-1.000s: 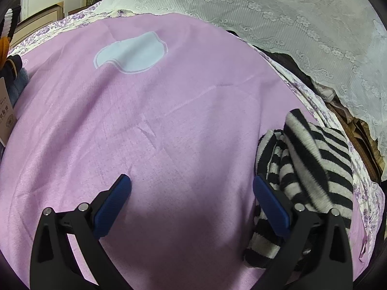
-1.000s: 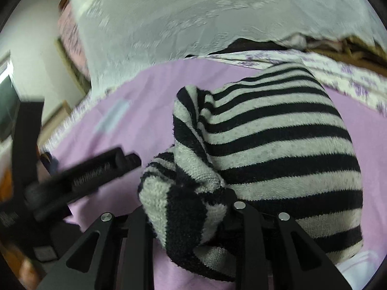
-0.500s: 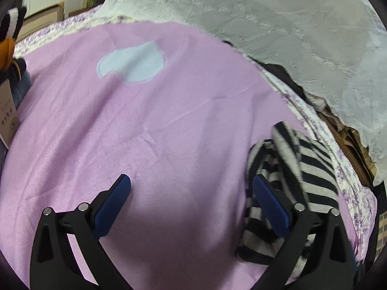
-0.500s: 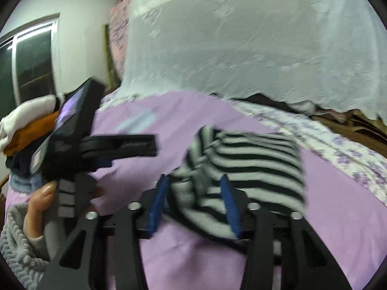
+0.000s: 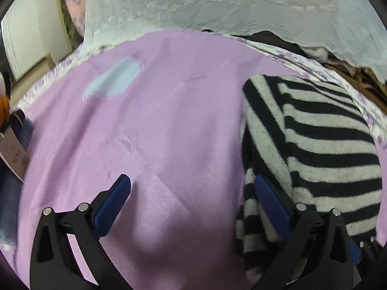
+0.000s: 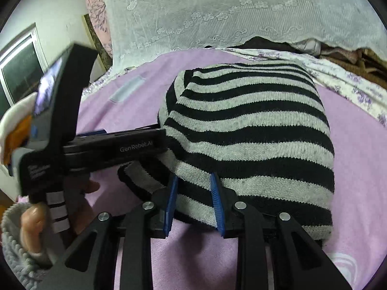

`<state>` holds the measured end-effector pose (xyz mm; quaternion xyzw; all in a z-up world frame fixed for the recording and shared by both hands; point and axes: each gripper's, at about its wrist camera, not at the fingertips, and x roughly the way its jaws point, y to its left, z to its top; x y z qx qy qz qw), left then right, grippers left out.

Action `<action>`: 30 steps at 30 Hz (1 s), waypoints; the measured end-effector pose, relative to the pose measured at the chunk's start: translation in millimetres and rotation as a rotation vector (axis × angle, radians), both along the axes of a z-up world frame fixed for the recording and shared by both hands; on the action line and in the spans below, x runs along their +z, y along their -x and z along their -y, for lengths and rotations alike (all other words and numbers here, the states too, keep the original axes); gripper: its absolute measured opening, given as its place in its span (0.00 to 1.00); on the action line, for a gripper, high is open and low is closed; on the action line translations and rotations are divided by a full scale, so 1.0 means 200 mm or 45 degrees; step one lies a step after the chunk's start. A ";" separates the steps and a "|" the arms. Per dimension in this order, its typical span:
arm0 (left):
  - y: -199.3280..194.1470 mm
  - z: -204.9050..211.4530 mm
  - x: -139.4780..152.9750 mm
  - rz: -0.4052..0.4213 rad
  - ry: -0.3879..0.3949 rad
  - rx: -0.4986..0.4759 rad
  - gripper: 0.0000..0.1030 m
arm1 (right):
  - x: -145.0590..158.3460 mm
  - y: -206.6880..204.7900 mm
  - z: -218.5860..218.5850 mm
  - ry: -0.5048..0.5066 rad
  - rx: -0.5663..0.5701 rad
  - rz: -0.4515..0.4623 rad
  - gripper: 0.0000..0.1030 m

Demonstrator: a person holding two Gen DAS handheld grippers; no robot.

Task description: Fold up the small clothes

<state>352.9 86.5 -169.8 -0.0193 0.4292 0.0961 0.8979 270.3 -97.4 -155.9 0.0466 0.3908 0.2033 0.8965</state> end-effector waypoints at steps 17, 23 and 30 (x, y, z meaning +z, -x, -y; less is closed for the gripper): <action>0.07 0.15 0.06 0.175 -0.071 -0.135 0.96 | 0.17 -0.35 0.26 -0.147 -0.229 0.049 0.27; 0.06 0.21 0.02 0.216 -0.193 -0.113 0.96 | 0.06 -0.38 0.25 -0.047 -0.205 0.102 0.23; 0.06 0.21 0.03 0.221 -0.187 -0.116 0.96 | 0.05 -0.34 0.27 -0.083 -0.200 0.120 0.23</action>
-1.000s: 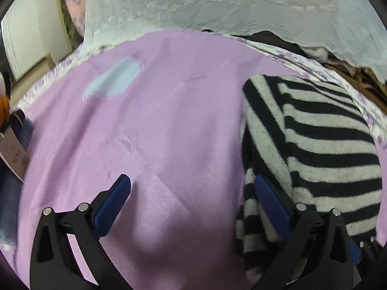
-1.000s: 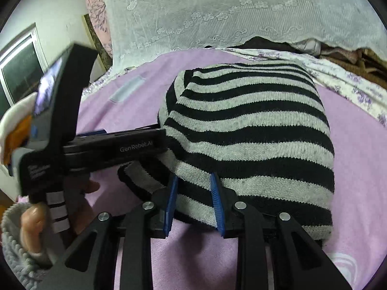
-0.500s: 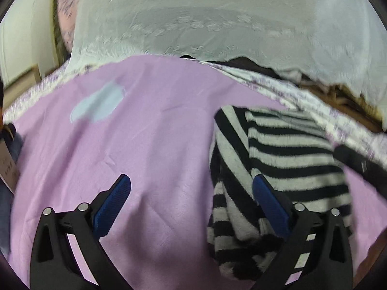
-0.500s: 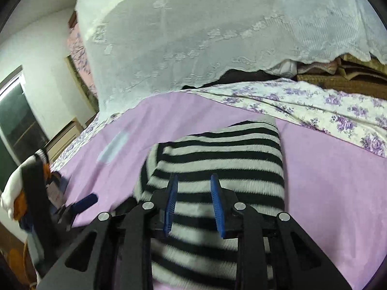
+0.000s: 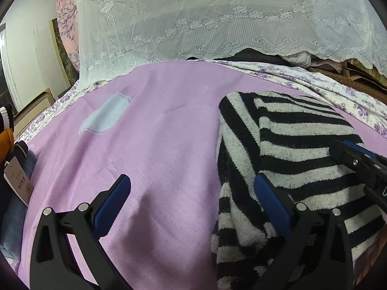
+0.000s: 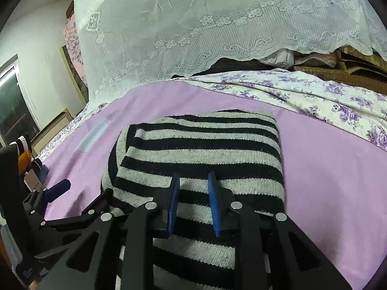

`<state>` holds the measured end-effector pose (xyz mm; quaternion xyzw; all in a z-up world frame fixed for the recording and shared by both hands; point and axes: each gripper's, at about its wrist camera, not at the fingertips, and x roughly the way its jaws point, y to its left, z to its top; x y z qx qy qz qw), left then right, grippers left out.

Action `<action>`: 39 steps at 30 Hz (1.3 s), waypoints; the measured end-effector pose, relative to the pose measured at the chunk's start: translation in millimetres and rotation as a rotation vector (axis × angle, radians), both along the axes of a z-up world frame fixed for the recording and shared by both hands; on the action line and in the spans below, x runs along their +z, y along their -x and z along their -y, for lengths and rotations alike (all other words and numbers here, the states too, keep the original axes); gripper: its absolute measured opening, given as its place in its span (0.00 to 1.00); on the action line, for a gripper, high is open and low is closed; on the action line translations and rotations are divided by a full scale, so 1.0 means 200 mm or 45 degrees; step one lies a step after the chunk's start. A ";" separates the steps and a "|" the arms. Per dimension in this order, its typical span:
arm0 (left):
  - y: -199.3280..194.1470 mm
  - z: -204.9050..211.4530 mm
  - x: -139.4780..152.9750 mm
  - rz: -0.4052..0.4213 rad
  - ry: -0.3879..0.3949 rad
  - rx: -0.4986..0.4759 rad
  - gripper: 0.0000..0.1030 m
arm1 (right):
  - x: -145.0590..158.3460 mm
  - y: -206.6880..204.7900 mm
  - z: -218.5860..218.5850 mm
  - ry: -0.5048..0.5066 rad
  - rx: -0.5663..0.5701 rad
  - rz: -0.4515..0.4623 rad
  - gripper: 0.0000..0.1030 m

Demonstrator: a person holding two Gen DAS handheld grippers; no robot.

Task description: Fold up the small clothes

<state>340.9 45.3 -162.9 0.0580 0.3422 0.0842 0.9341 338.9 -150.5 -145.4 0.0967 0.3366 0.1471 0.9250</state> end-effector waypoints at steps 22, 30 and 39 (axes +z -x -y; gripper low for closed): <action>0.11 0.03 0.13 0.106 0.098 -0.122 0.96 | 0.09 0.18 0.07 -0.032 -0.049 0.013 0.32; -0.01 0.11 -0.06 -0.123 0.089 -0.180 0.96 | 0.02 0.23 0.03 0.076 -0.014 0.018 0.37; 0.00 0.10 -0.05 -0.109 0.092 -0.183 0.96 | 0.01 0.23 0.04 0.056 0.005 0.041 0.43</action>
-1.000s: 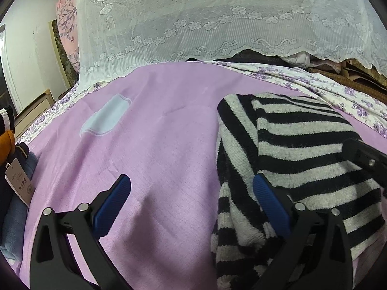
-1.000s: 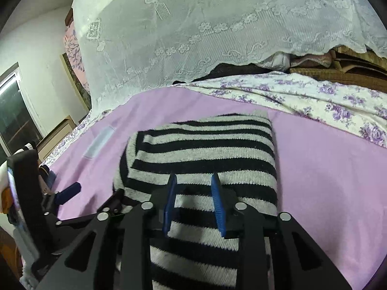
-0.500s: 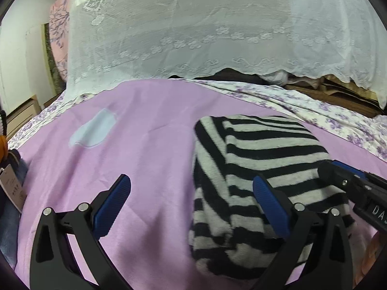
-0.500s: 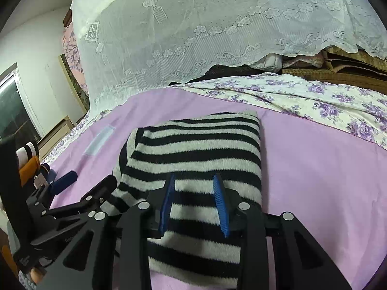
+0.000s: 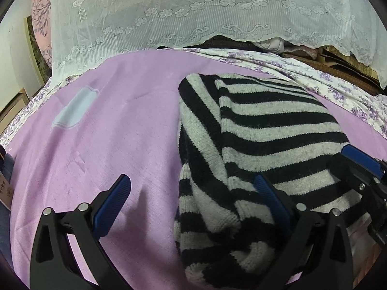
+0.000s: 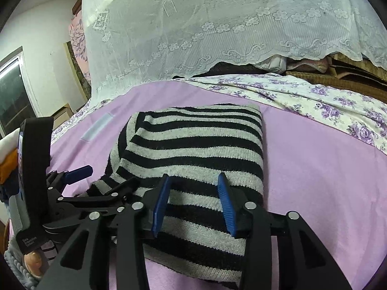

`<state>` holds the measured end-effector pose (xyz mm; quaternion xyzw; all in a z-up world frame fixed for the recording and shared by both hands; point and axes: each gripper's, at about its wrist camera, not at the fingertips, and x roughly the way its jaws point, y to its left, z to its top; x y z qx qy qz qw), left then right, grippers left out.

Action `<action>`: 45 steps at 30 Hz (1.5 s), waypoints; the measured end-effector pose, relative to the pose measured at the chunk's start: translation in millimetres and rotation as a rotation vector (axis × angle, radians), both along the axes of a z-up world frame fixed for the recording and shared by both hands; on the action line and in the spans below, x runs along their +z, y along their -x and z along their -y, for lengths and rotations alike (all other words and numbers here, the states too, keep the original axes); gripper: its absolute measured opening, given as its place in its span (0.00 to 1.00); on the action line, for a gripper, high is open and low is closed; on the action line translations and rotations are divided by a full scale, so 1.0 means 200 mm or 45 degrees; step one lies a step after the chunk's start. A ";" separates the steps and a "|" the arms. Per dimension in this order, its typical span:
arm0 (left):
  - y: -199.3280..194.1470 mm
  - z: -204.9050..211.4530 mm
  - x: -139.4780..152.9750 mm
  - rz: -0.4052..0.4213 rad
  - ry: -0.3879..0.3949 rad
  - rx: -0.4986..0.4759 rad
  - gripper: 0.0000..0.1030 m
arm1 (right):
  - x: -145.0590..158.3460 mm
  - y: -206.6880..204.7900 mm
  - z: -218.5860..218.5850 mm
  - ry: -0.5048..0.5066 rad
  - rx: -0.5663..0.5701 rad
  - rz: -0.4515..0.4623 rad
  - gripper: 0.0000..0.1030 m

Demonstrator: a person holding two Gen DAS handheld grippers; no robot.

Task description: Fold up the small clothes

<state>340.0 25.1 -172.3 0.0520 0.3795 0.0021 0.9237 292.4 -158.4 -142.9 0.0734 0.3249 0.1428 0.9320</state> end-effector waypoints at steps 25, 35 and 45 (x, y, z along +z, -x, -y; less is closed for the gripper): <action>-0.04 -0.08 -0.02 -0.097 0.180 -0.021 0.96 | -0.16 -0.12 0.22 -0.260 -0.121 -0.214 0.71; -0.07 -0.20 -0.05 -0.211 0.479 -0.068 0.96 | -0.20 -0.14 0.25 -0.346 -0.119 -0.260 0.80; -0.15 -0.18 -0.10 -0.317 0.682 -0.167 0.96 | -0.20 -0.15 0.26 -0.385 -0.116 -0.267 0.82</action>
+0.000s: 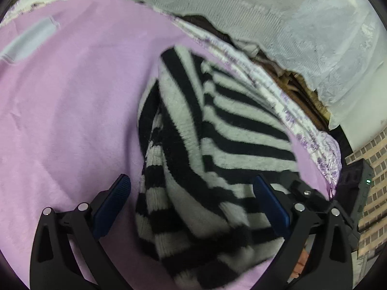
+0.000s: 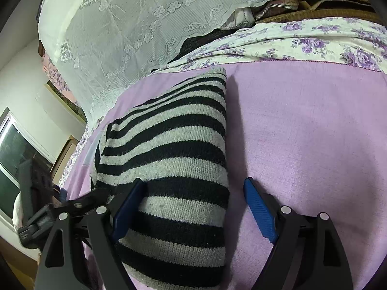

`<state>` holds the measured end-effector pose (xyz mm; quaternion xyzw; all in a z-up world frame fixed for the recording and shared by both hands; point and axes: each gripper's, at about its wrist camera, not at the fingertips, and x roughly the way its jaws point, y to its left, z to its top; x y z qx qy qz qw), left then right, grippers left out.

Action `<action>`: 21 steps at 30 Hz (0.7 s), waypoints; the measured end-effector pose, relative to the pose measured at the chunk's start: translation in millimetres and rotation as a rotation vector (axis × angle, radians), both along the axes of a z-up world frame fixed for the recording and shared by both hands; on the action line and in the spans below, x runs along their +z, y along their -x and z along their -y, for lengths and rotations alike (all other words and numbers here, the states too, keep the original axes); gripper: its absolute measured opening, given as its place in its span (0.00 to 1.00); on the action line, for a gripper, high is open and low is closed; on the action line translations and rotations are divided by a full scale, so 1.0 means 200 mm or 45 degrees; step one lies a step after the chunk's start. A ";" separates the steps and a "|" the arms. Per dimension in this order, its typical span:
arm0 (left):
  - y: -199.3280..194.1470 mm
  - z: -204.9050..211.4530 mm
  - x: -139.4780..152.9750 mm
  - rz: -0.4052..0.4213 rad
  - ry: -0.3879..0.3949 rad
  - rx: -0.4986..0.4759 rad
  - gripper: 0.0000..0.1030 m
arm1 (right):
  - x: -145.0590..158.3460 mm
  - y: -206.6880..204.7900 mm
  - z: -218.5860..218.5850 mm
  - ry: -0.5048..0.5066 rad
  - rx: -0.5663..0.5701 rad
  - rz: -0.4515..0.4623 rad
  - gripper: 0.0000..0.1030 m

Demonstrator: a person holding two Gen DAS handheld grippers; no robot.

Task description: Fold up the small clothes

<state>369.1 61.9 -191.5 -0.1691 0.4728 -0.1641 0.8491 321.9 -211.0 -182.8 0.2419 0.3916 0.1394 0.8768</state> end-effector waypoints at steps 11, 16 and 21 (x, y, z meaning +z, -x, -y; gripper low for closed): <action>-0.09 0.07 -0.03 -0.020 0.016 -0.058 0.96 | -0.02 -0.04 0.00 -0.042 0.009 -0.013 0.88; -0.09 0.08 -0.03 -0.014 0.020 -0.064 0.96 | -0.02 -0.06 -0.02 -0.025 0.015 -0.010 0.88; -0.07 0.08 -0.02 0.011 0.013 -0.052 0.83 | -0.01 -0.06 -0.04 -0.041 0.053 0.013 0.68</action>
